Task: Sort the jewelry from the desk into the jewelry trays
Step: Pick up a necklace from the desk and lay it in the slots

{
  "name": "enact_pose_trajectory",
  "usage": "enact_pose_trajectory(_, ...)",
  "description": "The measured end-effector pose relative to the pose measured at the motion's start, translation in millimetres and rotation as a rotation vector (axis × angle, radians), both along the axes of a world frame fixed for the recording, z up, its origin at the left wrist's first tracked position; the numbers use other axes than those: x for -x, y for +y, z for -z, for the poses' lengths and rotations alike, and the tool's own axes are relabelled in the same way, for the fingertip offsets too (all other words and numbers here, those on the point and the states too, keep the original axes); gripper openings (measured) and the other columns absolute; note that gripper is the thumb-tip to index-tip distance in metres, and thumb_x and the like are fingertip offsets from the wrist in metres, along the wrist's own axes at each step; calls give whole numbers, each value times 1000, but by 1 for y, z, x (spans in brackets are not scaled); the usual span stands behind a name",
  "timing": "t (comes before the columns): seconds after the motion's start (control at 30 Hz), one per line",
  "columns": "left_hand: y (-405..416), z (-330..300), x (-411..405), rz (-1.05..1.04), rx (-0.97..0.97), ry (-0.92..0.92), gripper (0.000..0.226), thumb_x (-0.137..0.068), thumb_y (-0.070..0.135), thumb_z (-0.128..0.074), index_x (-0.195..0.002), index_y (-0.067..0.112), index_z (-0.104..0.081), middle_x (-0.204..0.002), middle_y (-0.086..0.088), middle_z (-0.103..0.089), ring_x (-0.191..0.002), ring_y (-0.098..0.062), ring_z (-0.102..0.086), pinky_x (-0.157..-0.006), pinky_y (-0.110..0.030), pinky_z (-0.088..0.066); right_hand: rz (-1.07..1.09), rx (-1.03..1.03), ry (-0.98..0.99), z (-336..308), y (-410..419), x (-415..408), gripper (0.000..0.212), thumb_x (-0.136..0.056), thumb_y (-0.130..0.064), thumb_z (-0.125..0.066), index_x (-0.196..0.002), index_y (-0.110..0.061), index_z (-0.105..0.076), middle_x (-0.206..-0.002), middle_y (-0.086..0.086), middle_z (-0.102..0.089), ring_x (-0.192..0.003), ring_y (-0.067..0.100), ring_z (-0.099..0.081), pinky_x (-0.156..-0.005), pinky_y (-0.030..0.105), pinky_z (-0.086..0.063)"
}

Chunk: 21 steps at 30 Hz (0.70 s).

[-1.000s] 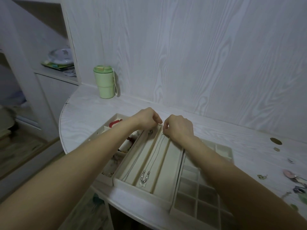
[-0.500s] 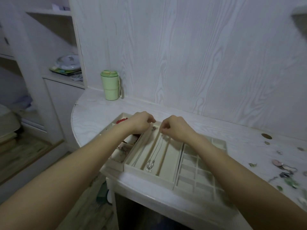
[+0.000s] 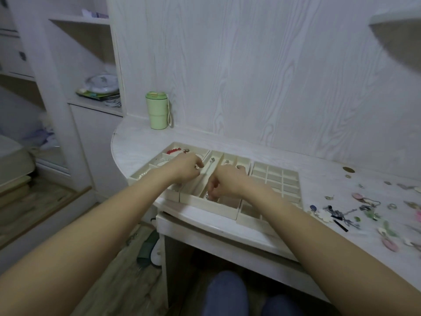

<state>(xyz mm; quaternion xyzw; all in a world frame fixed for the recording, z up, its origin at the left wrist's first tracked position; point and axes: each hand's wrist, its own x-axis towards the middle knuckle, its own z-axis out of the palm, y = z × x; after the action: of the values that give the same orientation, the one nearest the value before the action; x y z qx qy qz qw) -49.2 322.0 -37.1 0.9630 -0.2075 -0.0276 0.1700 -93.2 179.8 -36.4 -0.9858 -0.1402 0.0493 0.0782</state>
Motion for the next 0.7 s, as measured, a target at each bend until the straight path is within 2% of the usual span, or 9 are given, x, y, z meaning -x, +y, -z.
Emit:
enact_pose_trajectory(0.13,5,3,8,4,7,15,37,-93,8,-46,-128,10,-56,-134,-7,-55,-122,-19,-51,-101,-26,-38,17,9,-3,3,4,5,21,-81,-9,-56,-80,-22,-72,-77,-13,-62,-87,12,-54,-94,43,-32)
enact_pose_trajectory(0.3,7,2,11,12,14,6,36,-93,6,-46,-126,10,-58,-132,-6,-57,-122,-18,-51,-101,-25,-37,23,-5,-23,5,8,5,21,-82,-7,-54,-71,-23,-64,-73,-11,-60,-82,13,-52,-95,44,-32)
enact_pose_trajectory(0.43,7,2,14,13,10,14,37,-93,3,-44,-126,10,-58,-133,-7,-56,-123,-19,-50,-99,-23,-36,27,-21,-16,6,10,4,19,-82,-7,-56,-77,-19,-69,-63,-13,-55,-79,14,-51,-91,41,-34)
enact_pose_trajectory(0.6,7,2,11,10,10,21,37,-92,3,-43,-125,10,-59,-133,-7,-56,-123,-19,-50,-99,-24,-37,28,-42,39,4,12,3,19,-82,-8,-56,-88,-14,-74,-78,-6,-63,-82,12,-54,-87,38,-37)
enact_pose_trajectory(0.7,6,1,7,15,4,30,37,-92,4,-44,-126,9,-58,-133,-7,-55,-123,-20,-50,-100,-26,-39,14,-71,70,2,5,-1,17,-82,-12,-60,-86,-17,-75,-75,-10,-67,-85,11,-59,-84,36,-45)
